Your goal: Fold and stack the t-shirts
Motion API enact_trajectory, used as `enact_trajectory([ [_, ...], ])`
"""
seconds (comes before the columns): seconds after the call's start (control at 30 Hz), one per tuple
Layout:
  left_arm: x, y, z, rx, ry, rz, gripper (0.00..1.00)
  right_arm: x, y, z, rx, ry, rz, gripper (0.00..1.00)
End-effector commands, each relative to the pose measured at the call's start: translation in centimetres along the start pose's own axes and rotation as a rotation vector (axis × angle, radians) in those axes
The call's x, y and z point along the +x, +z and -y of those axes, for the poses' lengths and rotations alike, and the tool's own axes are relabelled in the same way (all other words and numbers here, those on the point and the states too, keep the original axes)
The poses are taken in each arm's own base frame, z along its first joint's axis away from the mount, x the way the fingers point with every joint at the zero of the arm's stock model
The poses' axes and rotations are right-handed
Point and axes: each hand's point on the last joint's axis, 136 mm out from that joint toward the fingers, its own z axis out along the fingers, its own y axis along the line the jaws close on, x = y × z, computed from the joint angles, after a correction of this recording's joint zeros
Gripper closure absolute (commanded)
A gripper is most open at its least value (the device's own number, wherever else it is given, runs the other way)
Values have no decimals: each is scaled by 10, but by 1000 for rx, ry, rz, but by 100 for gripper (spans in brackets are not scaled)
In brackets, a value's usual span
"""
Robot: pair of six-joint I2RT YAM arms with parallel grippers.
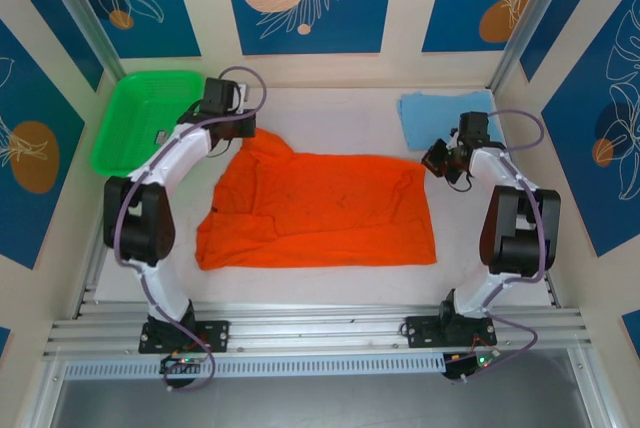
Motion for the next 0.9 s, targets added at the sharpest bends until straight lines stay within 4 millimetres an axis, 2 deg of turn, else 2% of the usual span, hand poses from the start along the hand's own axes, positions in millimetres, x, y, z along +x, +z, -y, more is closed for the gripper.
enact_trajectory([
  [0.0,17,-13,-12,-68,-70,32,100,18,-10,5,-19,50,-20,100],
  [0.1,41,-28,-13,-81,-147,28,100,30,-18,11,-14,76,-11,100],
  [0.33,105,-59,-30,-147,-292,31,100,51,-32,24,-13,120,-2,100],
  [0.5,138,-84,-45,-190,-369,52,100,66,-39,30,-10,136,-8,100],
  [0.73,187,-100,-56,-213,-472,22,100,82,-47,39,-4,147,-23,99],
  [0.77,193,-104,-58,-219,-486,25,96,83,-46,42,5,155,-28,97],
  [0.8,199,-108,-60,-227,-505,30,81,85,-46,45,11,169,-34,95],
  [0.83,204,-113,-63,-237,-528,40,72,85,-46,48,12,179,-37,90],
  [0.87,208,-118,-66,-242,-542,49,73,84,-47,50,17,188,-34,80],
])
